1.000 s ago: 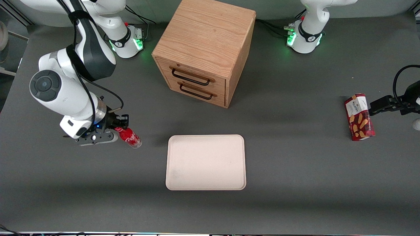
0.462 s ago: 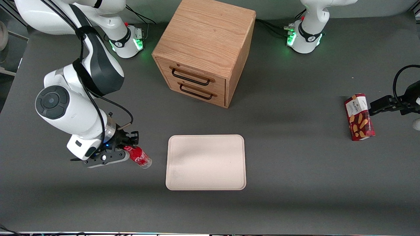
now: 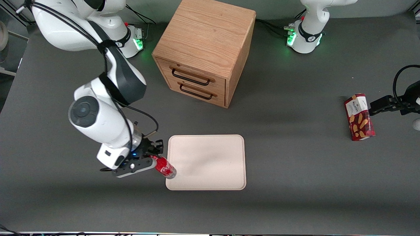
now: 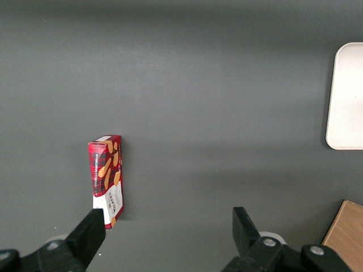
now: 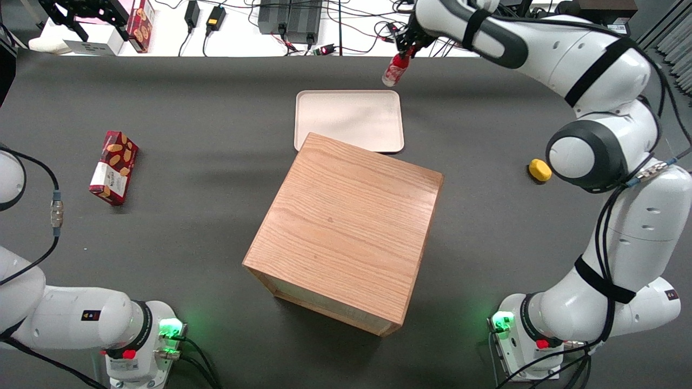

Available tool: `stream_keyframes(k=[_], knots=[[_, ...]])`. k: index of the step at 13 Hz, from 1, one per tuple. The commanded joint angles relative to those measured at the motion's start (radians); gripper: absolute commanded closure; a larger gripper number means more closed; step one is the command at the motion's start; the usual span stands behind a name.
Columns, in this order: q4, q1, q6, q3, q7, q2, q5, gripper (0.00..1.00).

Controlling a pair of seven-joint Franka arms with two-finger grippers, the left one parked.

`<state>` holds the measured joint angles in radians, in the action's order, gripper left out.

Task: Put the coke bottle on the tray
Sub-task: 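Lift the bottle with the right gripper and carry it onto the tray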

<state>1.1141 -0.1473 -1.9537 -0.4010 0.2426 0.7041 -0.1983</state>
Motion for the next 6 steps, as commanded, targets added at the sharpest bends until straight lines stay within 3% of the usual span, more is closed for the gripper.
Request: stream_keyframes(k=[1,6], knots=[[-0.057,-0.017,-0.05,-0.012,0.034,0.073,-0.048,1.0],[-0.04,-0.029,-0.065,-0.015,0.037,0.13,-0.073,1.0]])
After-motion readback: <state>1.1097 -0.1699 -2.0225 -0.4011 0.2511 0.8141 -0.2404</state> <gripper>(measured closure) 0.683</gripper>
